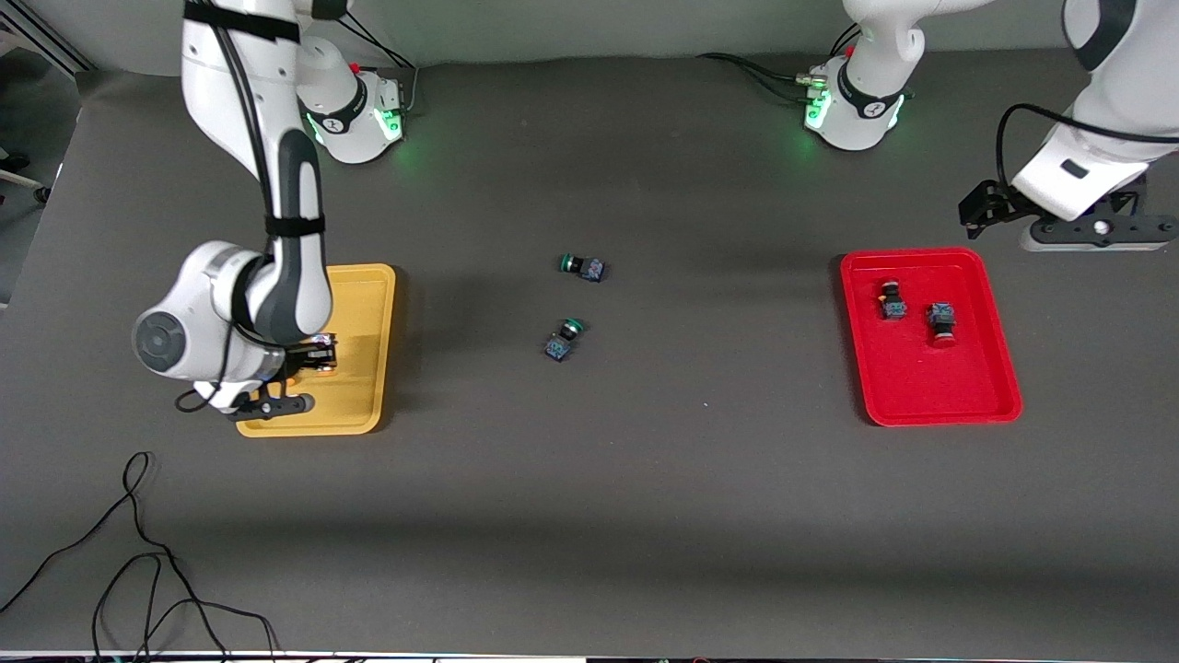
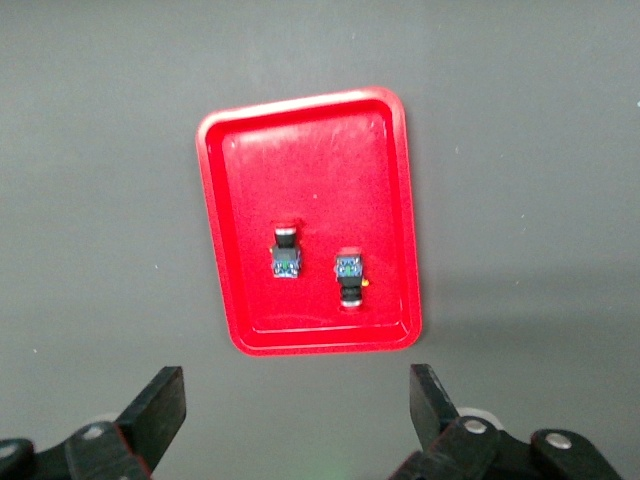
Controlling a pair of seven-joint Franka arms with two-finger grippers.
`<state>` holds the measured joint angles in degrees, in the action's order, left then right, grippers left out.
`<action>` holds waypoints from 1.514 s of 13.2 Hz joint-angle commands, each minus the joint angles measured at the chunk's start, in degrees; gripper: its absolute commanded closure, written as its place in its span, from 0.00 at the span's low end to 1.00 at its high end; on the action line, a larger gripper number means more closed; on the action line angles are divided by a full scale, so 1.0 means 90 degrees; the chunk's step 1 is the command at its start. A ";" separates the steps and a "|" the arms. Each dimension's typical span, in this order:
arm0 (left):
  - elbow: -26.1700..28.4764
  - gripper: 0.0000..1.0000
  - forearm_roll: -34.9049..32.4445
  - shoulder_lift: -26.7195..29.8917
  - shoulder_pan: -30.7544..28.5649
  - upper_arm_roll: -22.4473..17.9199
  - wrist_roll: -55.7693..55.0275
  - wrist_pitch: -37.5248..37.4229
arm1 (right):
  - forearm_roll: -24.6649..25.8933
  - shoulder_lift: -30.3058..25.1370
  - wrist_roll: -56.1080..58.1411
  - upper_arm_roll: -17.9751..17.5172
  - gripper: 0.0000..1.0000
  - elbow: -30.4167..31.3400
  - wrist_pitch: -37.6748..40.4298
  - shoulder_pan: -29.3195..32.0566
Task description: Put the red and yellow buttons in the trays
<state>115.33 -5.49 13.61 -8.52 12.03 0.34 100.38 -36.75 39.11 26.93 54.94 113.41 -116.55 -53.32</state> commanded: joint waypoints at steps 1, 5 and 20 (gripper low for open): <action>-0.0927 0.00 0.0063 -0.0798 0.0097 -0.0058 0.0216 -0.0575 | -0.0184 0.0186 0.0075 -0.0226 0.99 -0.0111 -0.0029 0.0084; -0.1056 0.00 0.0082 -0.0858 0.0389 -0.0456 0.0265 -0.0518 | -0.0155 -0.0106 -0.0198 -0.0139 0.00 -0.0315 0.0360 0.0065; -0.1173 0.00 0.0131 -0.0956 -0.0284 -0.0048 0.0774 -0.0567 | 0.2575 -0.2554 -0.3378 0.0464 0.00 -0.2113 0.2374 -0.0837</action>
<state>106.37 -5.12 5.58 -10.41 10.69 6.73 97.05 -20.93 27.37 4.36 67.95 94.00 -95.93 -65.93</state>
